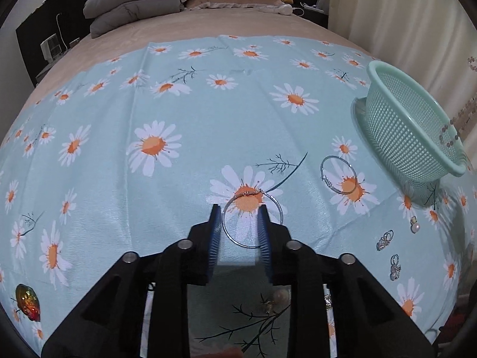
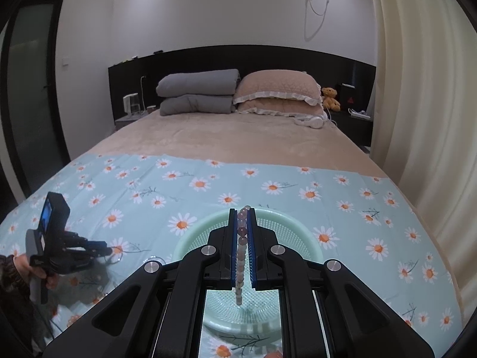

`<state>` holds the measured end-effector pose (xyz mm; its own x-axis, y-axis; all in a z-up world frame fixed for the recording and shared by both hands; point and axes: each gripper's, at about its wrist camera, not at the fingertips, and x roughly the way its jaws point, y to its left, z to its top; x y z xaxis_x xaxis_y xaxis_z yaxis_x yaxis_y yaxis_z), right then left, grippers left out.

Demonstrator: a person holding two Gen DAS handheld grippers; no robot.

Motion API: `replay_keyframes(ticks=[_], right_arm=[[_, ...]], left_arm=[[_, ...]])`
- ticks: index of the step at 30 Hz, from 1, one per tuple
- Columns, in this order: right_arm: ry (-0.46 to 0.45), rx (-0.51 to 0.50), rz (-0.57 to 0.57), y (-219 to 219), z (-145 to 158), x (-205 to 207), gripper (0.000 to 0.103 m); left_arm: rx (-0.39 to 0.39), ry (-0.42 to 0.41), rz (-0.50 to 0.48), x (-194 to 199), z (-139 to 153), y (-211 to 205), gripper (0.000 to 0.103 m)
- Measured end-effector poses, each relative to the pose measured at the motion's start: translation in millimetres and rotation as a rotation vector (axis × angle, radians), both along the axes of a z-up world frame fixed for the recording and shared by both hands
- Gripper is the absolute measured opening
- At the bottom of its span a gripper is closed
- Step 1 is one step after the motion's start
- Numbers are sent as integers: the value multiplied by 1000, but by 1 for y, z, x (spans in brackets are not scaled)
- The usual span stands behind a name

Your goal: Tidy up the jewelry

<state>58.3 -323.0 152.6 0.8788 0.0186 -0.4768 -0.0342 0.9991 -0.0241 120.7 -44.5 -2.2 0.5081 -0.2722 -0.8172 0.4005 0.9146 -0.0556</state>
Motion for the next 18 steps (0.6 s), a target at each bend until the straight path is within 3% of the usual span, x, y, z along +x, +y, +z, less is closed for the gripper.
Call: replay_keyframes(ticks=[2, 4, 5, 6, 13, 18], right_arm=[[2, 0, -3, 0, 0, 0, 6], [3, 3, -4, 0, -1, 1, 6], [3, 5, -5, 0, -1, 1, 6], [4, 9, -7, -1, -1, 1, 6], [3, 19, -14, -4, -2, 2, 6], [4, 16, -14, -4, -3, 2, 6]], left_arm=[[21, -17, -6, -1, -6, -5, 38], [12, -11, -9, 1, -6, -7, 31], [4, -7, -17, 2, -7, -8, 10], [4, -5, -20, 1, -8, -9, 3], [-32, -18, -51, -11, 2, -13, 3], [-77, -105, -107, -27, 41, -27, 2]])
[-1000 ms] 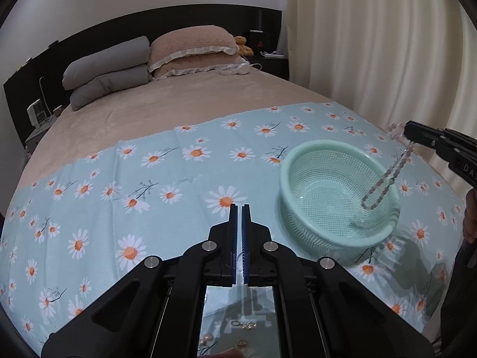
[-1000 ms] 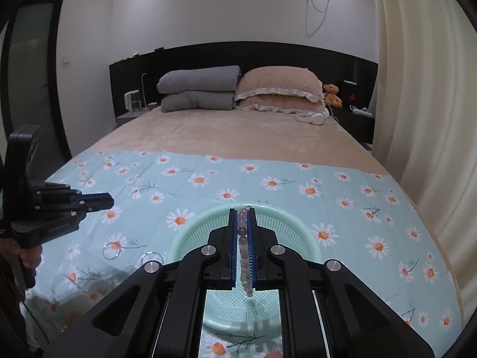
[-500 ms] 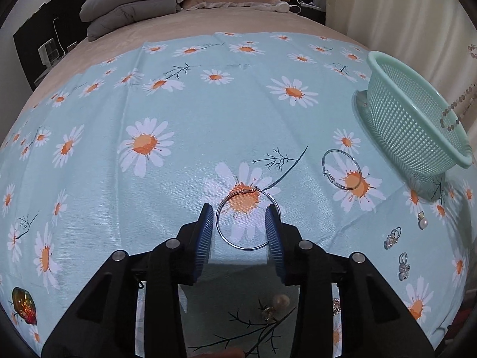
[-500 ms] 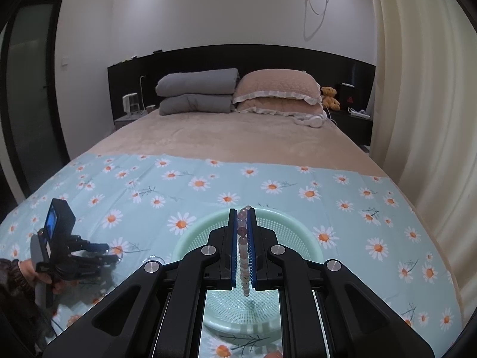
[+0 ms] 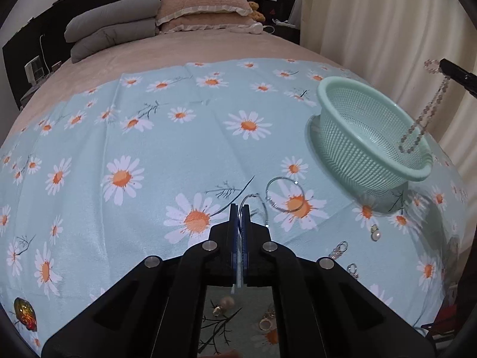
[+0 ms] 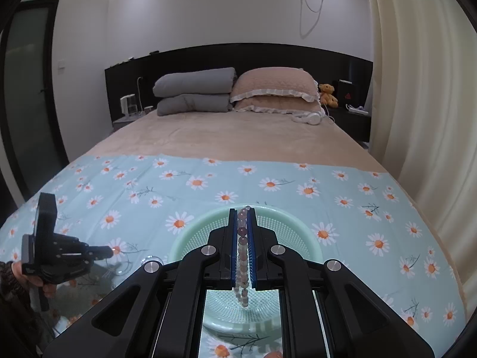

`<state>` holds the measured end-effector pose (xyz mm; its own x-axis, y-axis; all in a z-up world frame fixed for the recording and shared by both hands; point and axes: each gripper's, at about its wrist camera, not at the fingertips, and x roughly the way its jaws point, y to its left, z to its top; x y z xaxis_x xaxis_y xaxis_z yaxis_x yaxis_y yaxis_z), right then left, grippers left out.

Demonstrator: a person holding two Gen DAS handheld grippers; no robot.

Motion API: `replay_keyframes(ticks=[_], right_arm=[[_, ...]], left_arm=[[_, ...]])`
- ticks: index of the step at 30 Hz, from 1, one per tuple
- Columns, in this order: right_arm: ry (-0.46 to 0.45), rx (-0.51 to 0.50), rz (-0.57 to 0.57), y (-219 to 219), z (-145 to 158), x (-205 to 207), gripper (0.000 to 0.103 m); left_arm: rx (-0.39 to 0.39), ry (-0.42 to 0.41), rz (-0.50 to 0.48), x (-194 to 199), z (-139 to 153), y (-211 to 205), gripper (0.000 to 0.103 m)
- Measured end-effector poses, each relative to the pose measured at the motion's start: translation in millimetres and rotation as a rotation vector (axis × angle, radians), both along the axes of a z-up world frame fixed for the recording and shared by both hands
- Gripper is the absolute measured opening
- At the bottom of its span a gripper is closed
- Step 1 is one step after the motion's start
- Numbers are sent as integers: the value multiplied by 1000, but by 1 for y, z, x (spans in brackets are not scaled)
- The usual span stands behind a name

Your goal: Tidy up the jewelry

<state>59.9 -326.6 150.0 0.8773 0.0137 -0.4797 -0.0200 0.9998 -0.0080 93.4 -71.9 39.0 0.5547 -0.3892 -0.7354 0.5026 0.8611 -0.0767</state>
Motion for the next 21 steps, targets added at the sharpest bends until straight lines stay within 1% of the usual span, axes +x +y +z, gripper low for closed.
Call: replay_keyframes(ticks=[2, 8, 11, 15, 21], right_arm=[[0, 2, 1, 0, 0, 0, 6], [0, -1, 5, 1, 0, 0, 6], [2, -4, 8, 1, 0, 1, 6], [6, 2, 6, -1, -1, 1, 6], [13, -4, -8, -5, -4, 1, 6]], left_arm=[[-3, -41, -25, -5, 18, -9, 2], [-24, -124, -95, -13, 65, -40, 2], [-30, -157, -130, -14, 81, -57, 2], [-49, -158, -166, -13, 89, -82, 2], [-60, -140, -200, -8, 87, -113, 2]])
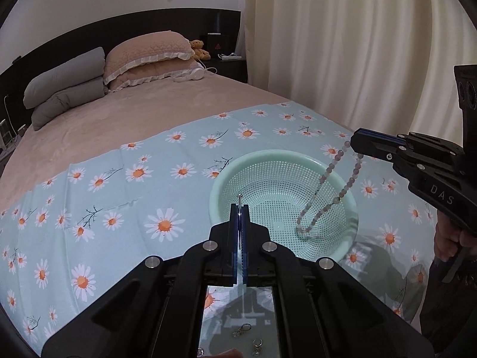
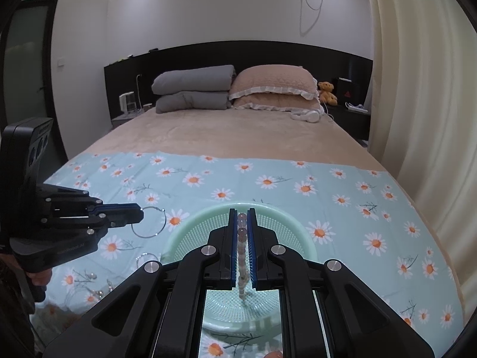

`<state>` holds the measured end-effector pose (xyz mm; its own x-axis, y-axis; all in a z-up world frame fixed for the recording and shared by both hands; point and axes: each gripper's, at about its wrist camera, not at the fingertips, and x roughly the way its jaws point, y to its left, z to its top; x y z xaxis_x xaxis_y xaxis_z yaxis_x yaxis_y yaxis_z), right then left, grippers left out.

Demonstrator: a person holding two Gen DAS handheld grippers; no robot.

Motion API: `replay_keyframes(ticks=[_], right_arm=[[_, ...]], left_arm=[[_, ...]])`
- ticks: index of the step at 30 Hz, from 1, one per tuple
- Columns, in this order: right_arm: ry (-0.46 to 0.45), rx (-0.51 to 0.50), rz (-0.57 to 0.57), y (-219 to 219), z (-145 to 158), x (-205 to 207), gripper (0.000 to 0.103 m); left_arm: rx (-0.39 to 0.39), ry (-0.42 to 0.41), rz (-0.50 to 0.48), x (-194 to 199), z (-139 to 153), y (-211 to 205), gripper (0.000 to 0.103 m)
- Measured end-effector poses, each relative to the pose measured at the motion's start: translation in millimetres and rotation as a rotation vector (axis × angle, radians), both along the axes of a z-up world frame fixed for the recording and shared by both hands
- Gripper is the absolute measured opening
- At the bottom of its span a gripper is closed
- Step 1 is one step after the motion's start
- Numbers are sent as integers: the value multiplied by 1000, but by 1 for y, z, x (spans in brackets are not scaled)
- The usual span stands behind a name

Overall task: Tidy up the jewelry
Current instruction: 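Open right gripper to drop the necklace into the green basket, then move right gripper to pearl earring while left gripper reopens around silver hoop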

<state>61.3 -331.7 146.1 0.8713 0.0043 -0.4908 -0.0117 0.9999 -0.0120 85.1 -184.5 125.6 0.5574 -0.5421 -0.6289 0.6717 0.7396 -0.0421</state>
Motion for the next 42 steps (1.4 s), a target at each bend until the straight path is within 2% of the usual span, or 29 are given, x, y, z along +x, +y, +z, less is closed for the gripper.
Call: replay_keyframes(ticks=[5, 6, 7, 8, 9, 14, 19, 24, 28, 36, 42], right_arm=[[12, 4, -6, -5, -2, 2, 7], [11, 1, -14, -5, -2, 2, 15], [8, 3, -24, -7, -2, 2, 24], [6, 13, -25, -9, -2, 1, 55], [-5, 23, -23, -10, -2, -1, 73], [-15, 19, -30, -12, 0, -6, 72], [-11, 18, -18, -10, -3, -14, 72], [1, 33, 12, -1, -18, -31, 72], [26, 66, 32, 8, -36, -48, 72], [83, 70, 105, 31, -75, -81, 77], [164, 90, 172, 49, -103, -73, 77]], left_arm=[[5, 14, -33, -1, -3, -16, 3], [13, 9, -33, -2, -4, -19, 13], [20, 3, -31, -4, -5, -19, 23], [19, 1, -34, -4, -5, -20, 48], [15, -4, -33, -5, -4, -19, 58], [56, -45, -9, -9, -5, -10, 60], [107, -58, 62, -6, -16, 25, 70], [123, -13, 141, 2, -37, 69, 71], [124, 16, 174, 3, -54, 89, 71], [98, 66, 157, 8, -84, 93, 71], [96, 101, 118, 16, -101, 75, 71]])
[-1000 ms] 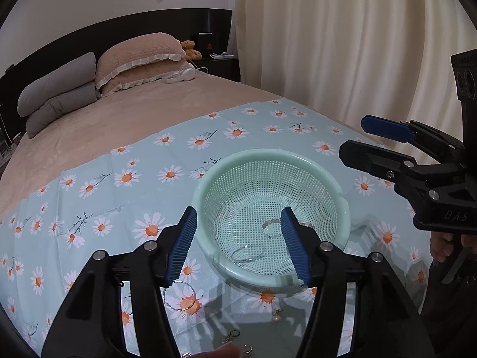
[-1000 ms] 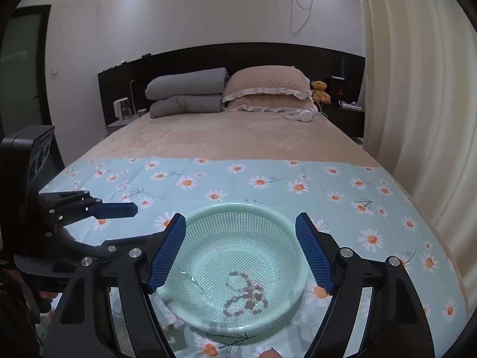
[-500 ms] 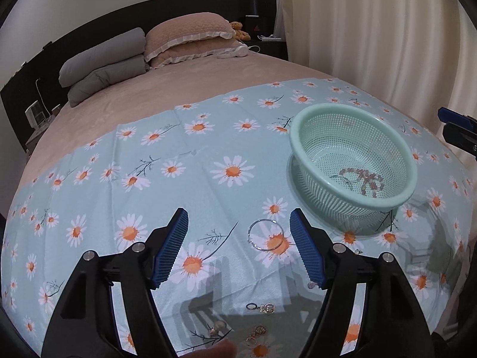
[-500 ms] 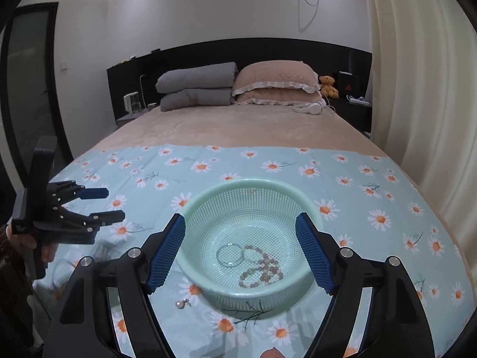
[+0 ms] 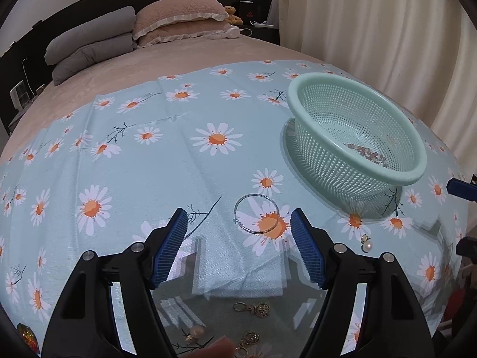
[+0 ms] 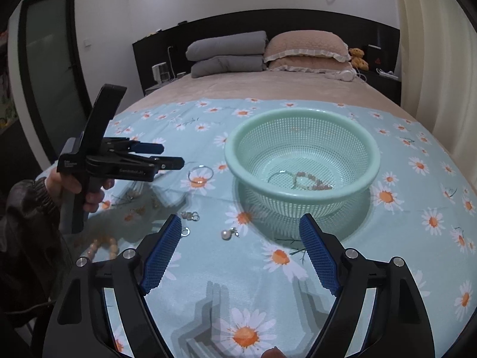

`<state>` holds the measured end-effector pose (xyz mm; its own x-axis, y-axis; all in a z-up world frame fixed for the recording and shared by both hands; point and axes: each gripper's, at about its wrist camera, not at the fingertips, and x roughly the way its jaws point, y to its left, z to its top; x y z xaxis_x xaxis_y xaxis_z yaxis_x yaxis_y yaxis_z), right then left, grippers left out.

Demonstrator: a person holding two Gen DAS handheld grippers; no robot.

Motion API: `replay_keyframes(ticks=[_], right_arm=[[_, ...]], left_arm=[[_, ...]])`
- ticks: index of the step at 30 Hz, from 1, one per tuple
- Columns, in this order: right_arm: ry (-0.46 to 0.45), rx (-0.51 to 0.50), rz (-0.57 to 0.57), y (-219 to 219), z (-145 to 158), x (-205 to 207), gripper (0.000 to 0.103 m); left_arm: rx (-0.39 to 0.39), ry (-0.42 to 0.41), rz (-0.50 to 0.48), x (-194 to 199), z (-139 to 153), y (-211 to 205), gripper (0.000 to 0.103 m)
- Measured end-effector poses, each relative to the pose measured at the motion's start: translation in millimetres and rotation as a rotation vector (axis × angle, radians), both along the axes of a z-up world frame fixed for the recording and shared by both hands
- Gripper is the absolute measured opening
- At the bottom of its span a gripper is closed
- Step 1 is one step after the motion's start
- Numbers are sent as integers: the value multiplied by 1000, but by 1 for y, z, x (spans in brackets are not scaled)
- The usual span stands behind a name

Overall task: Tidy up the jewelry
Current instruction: 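Move right gripper to pearl earring while left gripper reopens around silver hoop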

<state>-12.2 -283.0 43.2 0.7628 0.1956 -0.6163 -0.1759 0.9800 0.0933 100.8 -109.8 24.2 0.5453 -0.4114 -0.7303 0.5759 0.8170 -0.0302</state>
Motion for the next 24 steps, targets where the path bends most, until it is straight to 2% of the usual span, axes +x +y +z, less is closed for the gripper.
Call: replay_keyframes(ticks=[6, 12, 16, 19, 21, 24], right_arm=[[82, 2, 20, 14, -27, 25, 75], [131, 0, 0, 18, -45, 50, 71], [162, -42, 2, 27, -60, 62, 67], [171, -59, -4, 30, -72, 64, 64], [168, -65, -5, 31, -72, 62, 64], [168, -62, -6, 31, -75, 61, 64]], left_arm=[[39, 30, -26, 9, -18, -19, 71], [66, 62, -10, 21, -34, -24, 71], [76, 58, -13, 24, -38, -26, 73], [62, 70, -28, 26, -43, -26, 80], [76, 76, -49, 25, -45, -31, 95], [122, 63, -56, 22, -50, -38, 98]])
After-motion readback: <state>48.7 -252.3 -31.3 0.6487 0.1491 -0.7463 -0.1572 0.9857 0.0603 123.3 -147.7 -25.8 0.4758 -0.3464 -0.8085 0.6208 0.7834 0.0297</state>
